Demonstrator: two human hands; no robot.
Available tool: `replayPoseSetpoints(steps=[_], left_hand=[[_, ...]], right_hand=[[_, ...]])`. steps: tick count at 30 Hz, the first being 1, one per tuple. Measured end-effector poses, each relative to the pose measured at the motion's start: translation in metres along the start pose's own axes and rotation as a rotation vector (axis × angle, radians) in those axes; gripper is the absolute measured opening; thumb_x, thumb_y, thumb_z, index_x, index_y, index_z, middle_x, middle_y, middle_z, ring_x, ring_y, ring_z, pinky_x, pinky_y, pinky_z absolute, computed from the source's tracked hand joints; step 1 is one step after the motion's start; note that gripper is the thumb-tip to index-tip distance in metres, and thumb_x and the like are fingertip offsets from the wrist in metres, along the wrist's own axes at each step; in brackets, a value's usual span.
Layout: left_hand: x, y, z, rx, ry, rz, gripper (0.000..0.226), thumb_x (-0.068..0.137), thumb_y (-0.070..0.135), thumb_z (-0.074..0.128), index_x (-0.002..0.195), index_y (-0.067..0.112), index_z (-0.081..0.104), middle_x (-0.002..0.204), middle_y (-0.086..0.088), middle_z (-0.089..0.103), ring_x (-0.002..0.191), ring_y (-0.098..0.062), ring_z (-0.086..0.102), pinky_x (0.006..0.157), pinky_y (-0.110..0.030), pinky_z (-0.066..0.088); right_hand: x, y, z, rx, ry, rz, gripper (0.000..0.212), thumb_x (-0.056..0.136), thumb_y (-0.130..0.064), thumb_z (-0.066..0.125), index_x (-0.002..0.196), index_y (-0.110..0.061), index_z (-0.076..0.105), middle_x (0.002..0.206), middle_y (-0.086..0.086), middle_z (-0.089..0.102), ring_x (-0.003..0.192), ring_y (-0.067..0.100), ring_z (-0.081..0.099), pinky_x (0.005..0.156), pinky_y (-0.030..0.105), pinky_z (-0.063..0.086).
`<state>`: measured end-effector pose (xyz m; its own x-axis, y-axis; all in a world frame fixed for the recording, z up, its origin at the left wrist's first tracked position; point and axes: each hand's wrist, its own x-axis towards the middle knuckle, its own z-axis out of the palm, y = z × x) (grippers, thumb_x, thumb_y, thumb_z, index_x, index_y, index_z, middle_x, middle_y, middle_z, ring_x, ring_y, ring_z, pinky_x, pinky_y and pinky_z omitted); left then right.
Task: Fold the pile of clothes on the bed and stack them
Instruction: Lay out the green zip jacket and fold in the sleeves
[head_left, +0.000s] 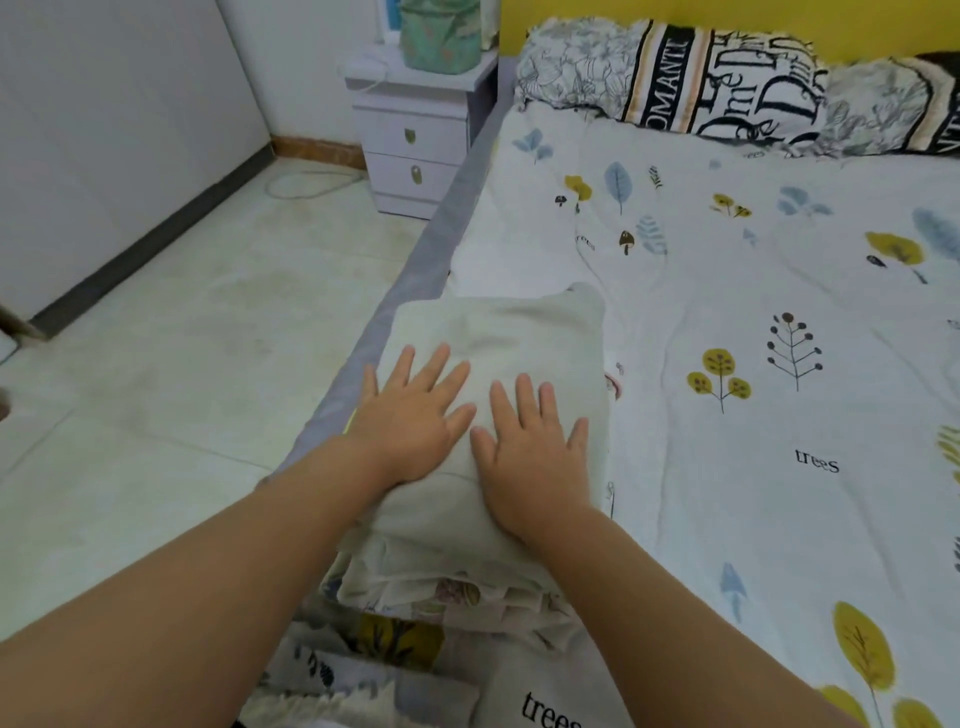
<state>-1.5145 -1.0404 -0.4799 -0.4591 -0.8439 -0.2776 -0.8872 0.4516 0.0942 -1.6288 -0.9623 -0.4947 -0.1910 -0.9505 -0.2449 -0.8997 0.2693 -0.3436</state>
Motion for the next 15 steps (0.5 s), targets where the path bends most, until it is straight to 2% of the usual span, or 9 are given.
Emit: replayPoseSetpoints(steps=[7,15], left_hand=[[0.008,-0.009,0.023,-0.176,0.021,-0.001,0.054,0.099,0.048,0.020,0.147,0.038,0.000,0.156,0.013,-0.014,0.144,-0.017,-0.014,0.116,-0.046,-0.004],[0.006,-0.006,0.015,-0.106,0.041,-0.036,0.055,0.099,0.046,0.021,0.149,0.031,0.005,0.158,0.008,-0.008,0.146,-0.019,-0.006,0.118,-0.044,0.003]], right_hand=[[0.007,0.005,0.009,0.004,-0.018,-0.009,0.056,0.099,-0.045,0.012,0.149,-0.029,-0.007,0.157,-0.004,-0.016,0.143,0.016,-0.018,0.114,0.048,-0.009],[0.013,0.005,-0.004,0.060,-0.116,-0.020,0.057,0.100,-0.044,0.017,0.150,-0.028,-0.005,0.157,-0.003,-0.016,0.143,0.017,-0.019,0.114,0.048,-0.007]])
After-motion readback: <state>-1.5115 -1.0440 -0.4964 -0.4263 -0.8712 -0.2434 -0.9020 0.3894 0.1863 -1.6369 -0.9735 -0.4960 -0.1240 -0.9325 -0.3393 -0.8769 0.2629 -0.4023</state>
